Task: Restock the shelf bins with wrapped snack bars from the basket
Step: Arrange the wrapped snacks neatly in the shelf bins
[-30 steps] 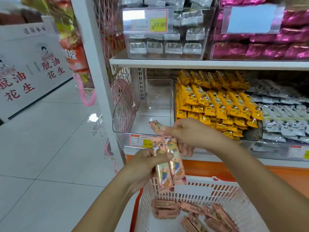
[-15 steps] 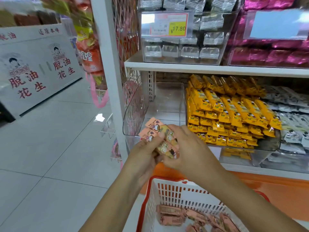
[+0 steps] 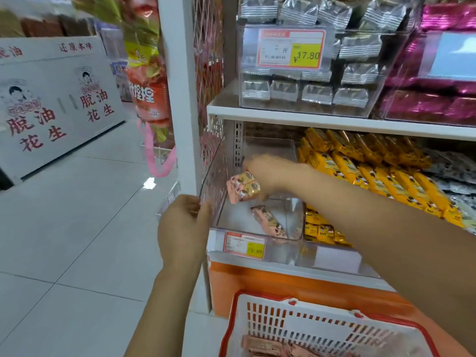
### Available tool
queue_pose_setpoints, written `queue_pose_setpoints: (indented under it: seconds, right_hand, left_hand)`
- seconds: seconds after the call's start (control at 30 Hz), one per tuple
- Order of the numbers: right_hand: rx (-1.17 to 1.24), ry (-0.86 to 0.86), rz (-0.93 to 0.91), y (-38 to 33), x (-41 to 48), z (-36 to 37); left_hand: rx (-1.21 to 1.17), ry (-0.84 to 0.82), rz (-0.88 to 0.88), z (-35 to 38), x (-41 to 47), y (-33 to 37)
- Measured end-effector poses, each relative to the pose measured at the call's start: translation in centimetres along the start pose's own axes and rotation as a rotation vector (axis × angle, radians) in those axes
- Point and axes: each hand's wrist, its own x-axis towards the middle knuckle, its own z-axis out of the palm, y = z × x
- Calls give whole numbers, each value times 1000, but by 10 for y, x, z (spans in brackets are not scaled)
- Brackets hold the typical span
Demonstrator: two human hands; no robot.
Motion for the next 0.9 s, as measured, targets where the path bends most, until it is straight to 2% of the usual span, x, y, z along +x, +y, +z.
queue_pose_setpoints:
  seconds: [0.07, 0.2, 0.43, 0.53, 0.63, 0.7, 0.77, 0.9]
  right_hand:
    - [-87, -57, -27, 3, 28, 17]
    - [-32, -119, -33, 9, 61, 39]
    - [20, -82, -114, 1, 88, 67]
    - [169, -52, -106, -8, 93, 80]
    - [259, 20, 2, -14, 92, 77]
    - [255, 8, 109, -12, 88, 65]
    - [165, -171, 204, -12, 77, 41]
    - [198, -812, 400, -8, 62, 17]
  left_hand:
    - [34, -26, -22, 3, 4, -7]
    - [45, -46, -45, 6, 6, -12]
    - [60, -121, -94, 9, 12, -23]
    - [70, -146, -81, 8, 14, -23]
    - [68, -187, -78, 6, 16, -24]
    - [58, -212, -82, 5, 16, -25]
    - [50, -226, -90, 5, 17, -27]
    - [54, -235, -90, 4, 19, -26]
